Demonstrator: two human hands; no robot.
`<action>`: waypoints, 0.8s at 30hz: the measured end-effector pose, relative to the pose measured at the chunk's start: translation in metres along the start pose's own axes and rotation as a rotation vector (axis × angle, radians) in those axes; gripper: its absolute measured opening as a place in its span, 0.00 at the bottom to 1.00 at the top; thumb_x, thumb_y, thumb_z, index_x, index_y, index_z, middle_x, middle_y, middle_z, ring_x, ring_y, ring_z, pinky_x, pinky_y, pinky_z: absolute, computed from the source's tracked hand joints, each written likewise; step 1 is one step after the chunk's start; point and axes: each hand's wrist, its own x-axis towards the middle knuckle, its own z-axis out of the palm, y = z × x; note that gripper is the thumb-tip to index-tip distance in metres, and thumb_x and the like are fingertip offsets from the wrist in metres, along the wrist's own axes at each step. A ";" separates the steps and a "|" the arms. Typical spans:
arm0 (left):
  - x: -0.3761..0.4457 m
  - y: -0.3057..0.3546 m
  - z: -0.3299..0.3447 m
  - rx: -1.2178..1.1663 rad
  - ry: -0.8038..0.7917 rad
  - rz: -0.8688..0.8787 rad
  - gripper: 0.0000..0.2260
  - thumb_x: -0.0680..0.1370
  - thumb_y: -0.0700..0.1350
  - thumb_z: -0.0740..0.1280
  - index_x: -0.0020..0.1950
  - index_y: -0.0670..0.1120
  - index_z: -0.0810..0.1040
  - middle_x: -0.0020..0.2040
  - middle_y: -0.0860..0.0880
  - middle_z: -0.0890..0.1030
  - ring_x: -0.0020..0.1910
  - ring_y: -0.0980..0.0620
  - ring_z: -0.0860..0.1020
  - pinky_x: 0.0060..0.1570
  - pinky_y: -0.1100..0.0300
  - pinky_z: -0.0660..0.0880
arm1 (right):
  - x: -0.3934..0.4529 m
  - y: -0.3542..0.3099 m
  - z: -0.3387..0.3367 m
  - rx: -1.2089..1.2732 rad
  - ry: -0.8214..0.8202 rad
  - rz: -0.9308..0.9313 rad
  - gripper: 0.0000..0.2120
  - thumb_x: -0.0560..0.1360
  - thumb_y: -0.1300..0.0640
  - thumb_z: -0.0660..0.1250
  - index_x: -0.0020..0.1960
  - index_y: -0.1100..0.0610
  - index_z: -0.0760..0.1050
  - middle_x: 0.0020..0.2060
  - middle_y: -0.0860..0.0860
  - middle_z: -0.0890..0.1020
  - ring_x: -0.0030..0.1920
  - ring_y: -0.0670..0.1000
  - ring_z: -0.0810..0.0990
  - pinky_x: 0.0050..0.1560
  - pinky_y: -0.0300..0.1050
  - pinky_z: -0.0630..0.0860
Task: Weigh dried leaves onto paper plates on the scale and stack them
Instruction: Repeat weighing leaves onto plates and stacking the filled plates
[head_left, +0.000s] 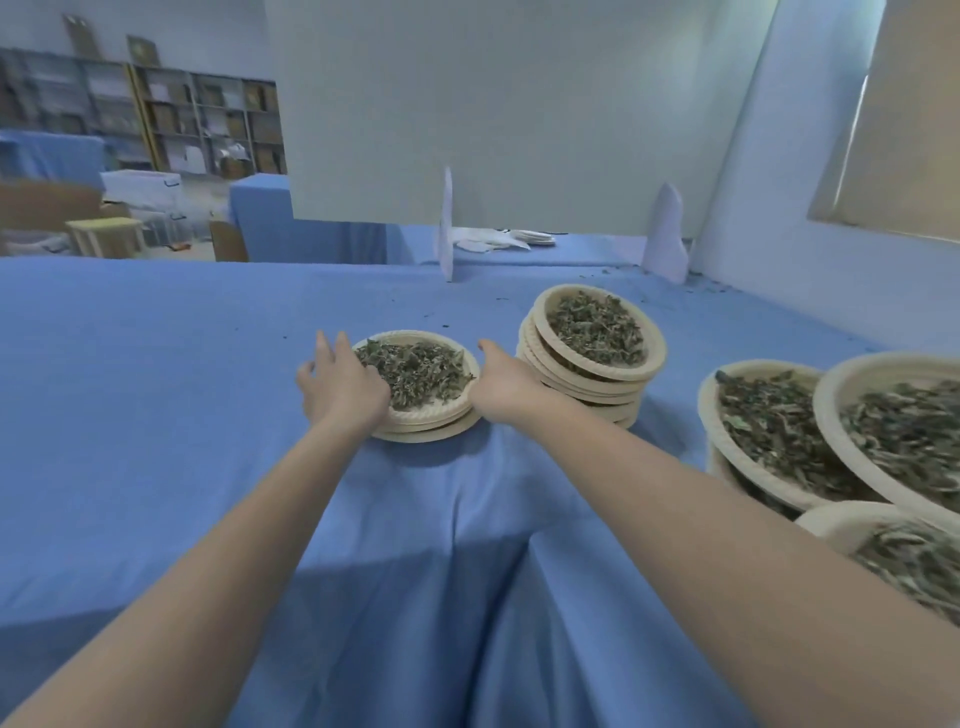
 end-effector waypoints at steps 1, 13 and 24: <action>-0.009 0.009 -0.006 0.002 0.025 0.056 0.23 0.81 0.42 0.53 0.76 0.43 0.53 0.78 0.46 0.49 0.75 0.42 0.51 0.69 0.53 0.52 | -0.007 -0.002 -0.005 0.009 0.008 -0.006 0.26 0.77 0.66 0.54 0.74 0.59 0.55 0.66 0.59 0.70 0.62 0.59 0.72 0.48 0.45 0.70; -0.164 0.193 -0.045 -0.470 -0.201 0.552 0.22 0.79 0.35 0.55 0.73 0.43 0.62 0.69 0.47 0.70 0.64 0.46 0.71 0.60 0.56 0.67 | -0.158 0.017 -0.159 0.035 0.323 -0.150 0.25 0.77 0.62 0.61 0.73 0.57 0.63 0.68 0.55 0.71 0.67 0.54 0.70 0.64 0.42 0.65; -0.381 0.383 0.040 -0.550 -0.750 0.837 0.20 0.78 0.35 0.55 0.70 0.44 0.65 0.66 0.47 0.74 0.58 0.44 0.75 0.49 0.56 0.71 | -0.353 0.207 -0.299 0.043 0.601 0.323 0.23 0.74 0.67 0.61 0.69 0.58 0.67 0.64 0.55 0.75 0.64 0.54 0.73 0.63 0.50 0.71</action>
